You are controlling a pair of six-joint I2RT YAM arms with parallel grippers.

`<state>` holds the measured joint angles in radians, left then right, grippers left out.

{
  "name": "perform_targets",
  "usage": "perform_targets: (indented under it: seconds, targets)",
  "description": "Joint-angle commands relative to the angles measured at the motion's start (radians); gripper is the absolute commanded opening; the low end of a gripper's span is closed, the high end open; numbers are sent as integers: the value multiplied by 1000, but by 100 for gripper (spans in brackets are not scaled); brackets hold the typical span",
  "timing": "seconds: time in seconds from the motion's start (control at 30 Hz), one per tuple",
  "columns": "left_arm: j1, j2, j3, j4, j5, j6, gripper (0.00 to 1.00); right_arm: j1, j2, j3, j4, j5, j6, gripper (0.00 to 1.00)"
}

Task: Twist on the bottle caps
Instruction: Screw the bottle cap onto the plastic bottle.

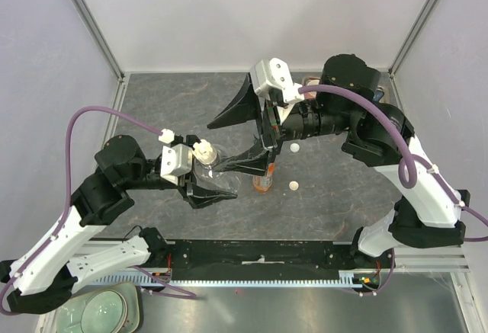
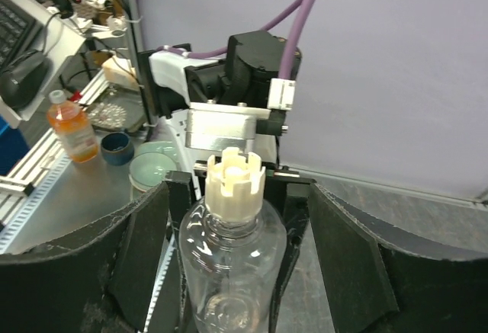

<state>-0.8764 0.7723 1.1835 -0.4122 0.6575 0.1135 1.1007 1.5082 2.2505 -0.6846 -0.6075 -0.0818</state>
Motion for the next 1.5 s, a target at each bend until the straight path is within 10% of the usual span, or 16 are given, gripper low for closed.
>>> perform_targets:
  seconds: [0.0, 0.97, 1.47]
  targets:
    - [4, -1, -8, 19, 30, 17, 4, -10, 23, 34, 8, -129, 45, 80]
    - [5, -5, -18, 24, -13, 31, 4, -19, 32, -68, 23, -77, 53, 50]
    - [14, -25, -41, 29, -24, 31, 4, -21, -94, -278, 258, -95, 79, 12]
